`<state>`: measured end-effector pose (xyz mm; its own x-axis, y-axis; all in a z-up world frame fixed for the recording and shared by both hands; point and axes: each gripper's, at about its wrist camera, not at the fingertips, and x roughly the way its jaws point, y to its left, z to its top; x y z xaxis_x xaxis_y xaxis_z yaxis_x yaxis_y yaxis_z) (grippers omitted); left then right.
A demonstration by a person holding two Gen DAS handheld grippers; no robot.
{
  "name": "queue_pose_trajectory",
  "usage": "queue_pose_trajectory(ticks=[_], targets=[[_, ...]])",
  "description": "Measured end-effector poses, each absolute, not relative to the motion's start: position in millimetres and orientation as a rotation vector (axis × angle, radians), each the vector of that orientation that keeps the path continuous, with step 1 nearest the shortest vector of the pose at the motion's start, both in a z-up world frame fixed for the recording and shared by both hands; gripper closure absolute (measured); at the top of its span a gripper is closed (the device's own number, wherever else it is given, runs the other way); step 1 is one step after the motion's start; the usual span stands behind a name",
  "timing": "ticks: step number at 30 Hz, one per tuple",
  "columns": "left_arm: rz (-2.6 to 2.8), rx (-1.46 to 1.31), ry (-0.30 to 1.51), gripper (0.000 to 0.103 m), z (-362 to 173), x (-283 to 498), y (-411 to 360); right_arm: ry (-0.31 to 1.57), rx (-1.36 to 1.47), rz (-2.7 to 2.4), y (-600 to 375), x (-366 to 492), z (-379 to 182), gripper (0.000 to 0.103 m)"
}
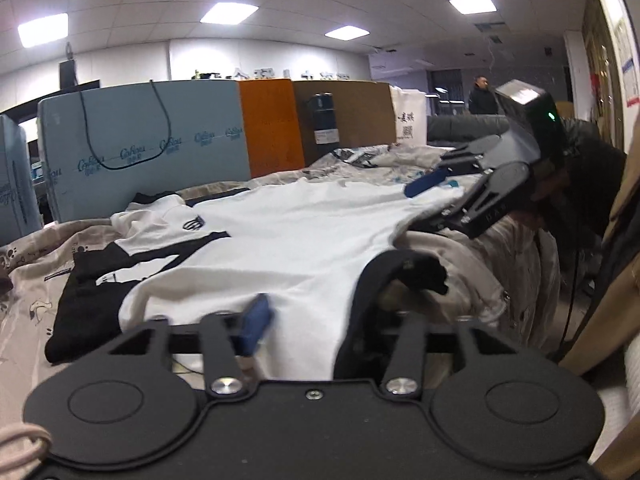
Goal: Fold clothes
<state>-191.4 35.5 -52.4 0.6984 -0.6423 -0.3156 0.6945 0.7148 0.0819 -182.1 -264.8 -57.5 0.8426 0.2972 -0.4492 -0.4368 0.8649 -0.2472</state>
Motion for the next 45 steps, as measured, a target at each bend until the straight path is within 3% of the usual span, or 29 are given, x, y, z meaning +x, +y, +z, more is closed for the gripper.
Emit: queue_pose_trajectory(ticks=[2, 4, 7, 9, 11, 17, 21, 26, 30, 31, 33, 35, 36, 41, 45], targets=[[-0.740, 0.145, 0.294, 0.085, -49, -185, 40, 0.417, -0.357, 0.357, -276, -181, -58, 0.031], [-0.724, 0.103, 0.298, 0.087, -45, -178, 42, 0.433, -0.323, 0.306, -293, -183, -57, 0.033], [-0.701, 0.079, 0.290, 0.089, -38, -169, 42, 0.452, -0.292, 0.245, -314, -187, -56, 0.046], [-0.687, 0.084, 0.272, 0.089, -32, -162, 39, 0.455, -0.266, 0.232, -327, -187, -55, 0.055], [-0.667, 0.094, 0.245, 0.089, -24, -153, 38, 0.434, -0.235, 0.236, -337, -186, -51, 0.082], [-0.615, 0.153, 0.142, 0.092, 7, -114, 31, 0.284, -0.146, 0.293, -355, -163, -23, 0.098], [-0.644, 0.198, 0.170, 0.092, 19, -72, 24, 0.261, -0.149, 0.314, -357, -132, -14, 0.098], [-0.696, 0.241, 0.328, 0.091, 12, -17, 14, 0.324, -0.142, 0.340, -361, -99, -19, 0.098], [-0.689, 0.234, 0.431, 0.085, 1, 14, 11, 0.379, -0.135, 0.343, -363, -78, -24, 0.098], [-0.675, 0.232, 0.451, 0.083, -2, 21, 11, 0.393, -0.133, 0.338, -364, -74, -26, 0.094], [-0.635, 0.240, 0.475, 0.063, -6, 33, 11, 0.418, -0.126, 0.296, -366, -69, -29, 0.083], [-0.601, 0.248, 0.488, 0.052, -8, 44, 11, 0.442, -0.118, 0.248, -369, -65, -31, 0.068], [-0.586, 0.247, 0.496, 0.039, -9, 49, 12, 0.456, -0.111, 0.236, -371, -63, -33, 0.067], [-0.449, 0.159, 0.497, 0.036, 4, 46, 39, 0.492, -0.109, 0.146, -375, -60, -36, 0.058], [-0.450, 0.028, 0.466, 0.037, 8, -17, 72, 0.441, -0.014, 0.051, -383, -75, -27, 0.052]])
